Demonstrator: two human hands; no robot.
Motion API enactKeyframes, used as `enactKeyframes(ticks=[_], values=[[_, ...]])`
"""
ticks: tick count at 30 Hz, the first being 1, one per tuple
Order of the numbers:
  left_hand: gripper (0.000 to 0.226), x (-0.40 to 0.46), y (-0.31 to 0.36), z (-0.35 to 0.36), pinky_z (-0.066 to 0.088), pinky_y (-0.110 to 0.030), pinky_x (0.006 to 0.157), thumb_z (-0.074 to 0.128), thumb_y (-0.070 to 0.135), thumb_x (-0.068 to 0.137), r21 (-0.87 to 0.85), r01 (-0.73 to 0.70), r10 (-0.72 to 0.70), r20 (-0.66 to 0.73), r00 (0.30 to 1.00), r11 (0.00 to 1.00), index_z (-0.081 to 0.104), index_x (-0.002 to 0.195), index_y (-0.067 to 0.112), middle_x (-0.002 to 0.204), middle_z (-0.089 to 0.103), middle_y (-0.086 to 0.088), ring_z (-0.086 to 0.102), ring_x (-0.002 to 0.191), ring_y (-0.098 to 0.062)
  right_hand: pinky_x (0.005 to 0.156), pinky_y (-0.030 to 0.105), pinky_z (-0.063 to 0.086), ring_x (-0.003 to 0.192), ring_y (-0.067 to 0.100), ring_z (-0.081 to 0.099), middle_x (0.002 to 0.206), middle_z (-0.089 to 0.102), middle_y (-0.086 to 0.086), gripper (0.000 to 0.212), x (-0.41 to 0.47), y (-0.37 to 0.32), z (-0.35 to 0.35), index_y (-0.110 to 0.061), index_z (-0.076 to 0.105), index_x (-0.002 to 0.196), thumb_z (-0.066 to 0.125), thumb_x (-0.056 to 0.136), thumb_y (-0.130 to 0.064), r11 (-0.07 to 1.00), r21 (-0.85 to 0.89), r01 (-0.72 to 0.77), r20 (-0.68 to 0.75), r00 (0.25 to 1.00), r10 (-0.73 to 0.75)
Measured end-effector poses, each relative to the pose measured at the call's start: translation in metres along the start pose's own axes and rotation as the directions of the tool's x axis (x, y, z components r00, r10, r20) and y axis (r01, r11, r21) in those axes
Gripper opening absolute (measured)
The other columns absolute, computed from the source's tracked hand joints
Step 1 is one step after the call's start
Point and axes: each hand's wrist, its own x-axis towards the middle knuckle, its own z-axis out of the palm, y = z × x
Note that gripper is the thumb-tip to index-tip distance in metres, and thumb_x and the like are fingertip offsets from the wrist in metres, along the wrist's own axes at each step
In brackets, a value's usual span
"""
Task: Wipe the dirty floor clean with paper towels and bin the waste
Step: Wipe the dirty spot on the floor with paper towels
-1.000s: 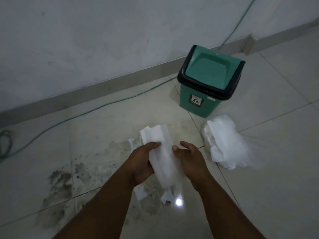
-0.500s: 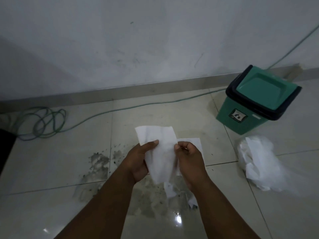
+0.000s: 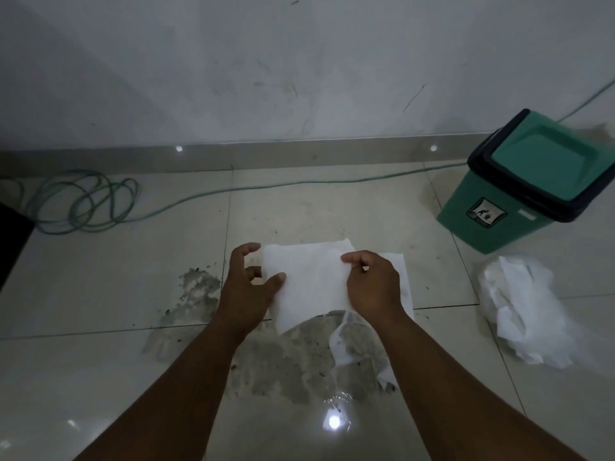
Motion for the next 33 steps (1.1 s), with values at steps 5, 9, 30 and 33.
enactKeyframes(ticks=[5,9,30,33], values=[[0.025,0.015,-0.033,0.007,0.056,-0.035,0.081,0.071,0.014,0.088,0.252,-0.138,0.161,-0.072,0.984,0.958,0.067,0.095,0.038,0.104,0.068,0.012,0.064,0.089,-0.010,0.105,0.018,0.037,0.120,0.015,0.060,0.126,0.068,0.000,0.021,0.007,0.024,0.026,-0.015,0.072,0.114,0.063,0.095,-0.011,0.981,-0.171,0.094,0.049,0.995,-0.087],[0.031,0.027,-0.053,0.013,0.053,-0.030,0.088,0.071,0.022,0.088,0.485,-0.164,0.189,-0.003,0.982,0.859,0.066,0.118,0.029,0.125,0.065,0.006,0.063,0.090,-0.015,0.101,0.013,0.030,0.120,0.016,0.058,0.127,0.065,0.001,0.025,0.015,0.048,0.048,-0.015,0.070,0.119,0.060,0.097,-0.013,0.939,-0.293,0.182,0.097,0.982,-0.160],[0.069,0.041,-0.113,0.057,0.003,-0.049,0.124,0.033,0.045,0.102,0.728,-0.568,0.375,0.439,0.816,0.384,-0.004,0.158,0.028,0.167,-0.013,-0.005,-0.014,0.153,-0.024,0.122,0.060,0.000,0.154,0.031,-0.010,0.167,-0.013,0.006,0.067,0.020,0.127,0.086,-0.026,0.002,0.160,0.027,0.101,-0.047,0.562,-0.682,0.468,0.303,0.880,-0.365],[0.065,0.041,-0.126,0.055,0.008,-0.051,0.124,0.021,0.048,0.102,0.757,-0.582,0.198,0.547,0.813,0.297,-0.016,0.154,0.034,0.164,-0.022,-0.001,-0.021,0.151,-0.021,0.118,0.064,-0.005,0.153,0.029,-0.017,0.165,-0.023,0.003,0.071,0.017,0.141,0.093,-0.025,-0.011,0.158,0.014,0.100,-0.056,0.493,-0.709,0.504,0.443,0.862,-0.245]])
